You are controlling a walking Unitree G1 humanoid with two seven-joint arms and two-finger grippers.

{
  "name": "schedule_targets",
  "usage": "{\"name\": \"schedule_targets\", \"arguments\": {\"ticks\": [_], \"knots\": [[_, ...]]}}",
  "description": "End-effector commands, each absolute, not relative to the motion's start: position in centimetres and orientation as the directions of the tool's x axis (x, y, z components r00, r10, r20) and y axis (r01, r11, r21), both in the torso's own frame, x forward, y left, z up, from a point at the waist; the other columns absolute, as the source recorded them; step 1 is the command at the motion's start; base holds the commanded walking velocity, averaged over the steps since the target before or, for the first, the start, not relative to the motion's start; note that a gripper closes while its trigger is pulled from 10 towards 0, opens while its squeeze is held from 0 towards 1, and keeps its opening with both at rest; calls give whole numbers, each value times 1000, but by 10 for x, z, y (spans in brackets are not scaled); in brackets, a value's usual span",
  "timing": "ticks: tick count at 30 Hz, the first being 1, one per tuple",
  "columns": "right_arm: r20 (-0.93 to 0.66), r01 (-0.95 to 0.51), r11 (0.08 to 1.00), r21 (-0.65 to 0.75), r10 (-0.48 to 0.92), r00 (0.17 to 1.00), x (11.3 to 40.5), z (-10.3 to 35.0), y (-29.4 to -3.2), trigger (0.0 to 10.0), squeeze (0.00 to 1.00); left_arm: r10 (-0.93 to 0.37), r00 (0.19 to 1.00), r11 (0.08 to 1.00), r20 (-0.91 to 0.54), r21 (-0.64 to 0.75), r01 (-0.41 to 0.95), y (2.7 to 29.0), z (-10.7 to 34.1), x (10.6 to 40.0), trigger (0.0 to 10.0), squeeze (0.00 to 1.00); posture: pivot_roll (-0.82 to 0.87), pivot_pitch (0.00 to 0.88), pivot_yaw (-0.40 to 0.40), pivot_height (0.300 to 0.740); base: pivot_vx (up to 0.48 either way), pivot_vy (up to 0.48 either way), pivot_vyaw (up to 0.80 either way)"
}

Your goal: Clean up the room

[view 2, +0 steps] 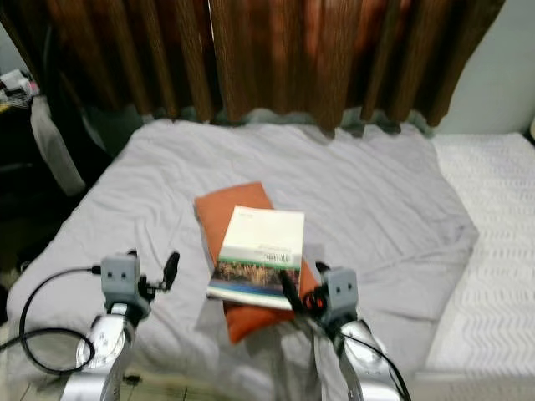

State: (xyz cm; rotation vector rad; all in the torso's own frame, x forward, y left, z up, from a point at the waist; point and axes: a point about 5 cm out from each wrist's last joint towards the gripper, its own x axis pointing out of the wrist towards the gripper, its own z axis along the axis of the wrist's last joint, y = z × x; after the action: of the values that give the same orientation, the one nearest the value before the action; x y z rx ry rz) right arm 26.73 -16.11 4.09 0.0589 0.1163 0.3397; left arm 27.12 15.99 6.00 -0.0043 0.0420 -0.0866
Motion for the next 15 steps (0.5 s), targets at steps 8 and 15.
{"name": "schedule_targets", "arguments": {"ticks": [8, 15], "knots": [[-121, -328, 942, 74, 335, 934, 267, 39, -165, 10000, 0, -151, 988, 988, -24, -7, 151, 155, 66, 278, 10000, 0, -31, 0, 19, 740, 469, 0, 0], [-195, -216, 955, 205, 256, 947, 279, 31, -165, 10000, 0, -215, 976, 974, -42, 70, 217, 155, 70, 288, 10000, 0, -24, 0, 30, 740, 207, 0, 0]]}}
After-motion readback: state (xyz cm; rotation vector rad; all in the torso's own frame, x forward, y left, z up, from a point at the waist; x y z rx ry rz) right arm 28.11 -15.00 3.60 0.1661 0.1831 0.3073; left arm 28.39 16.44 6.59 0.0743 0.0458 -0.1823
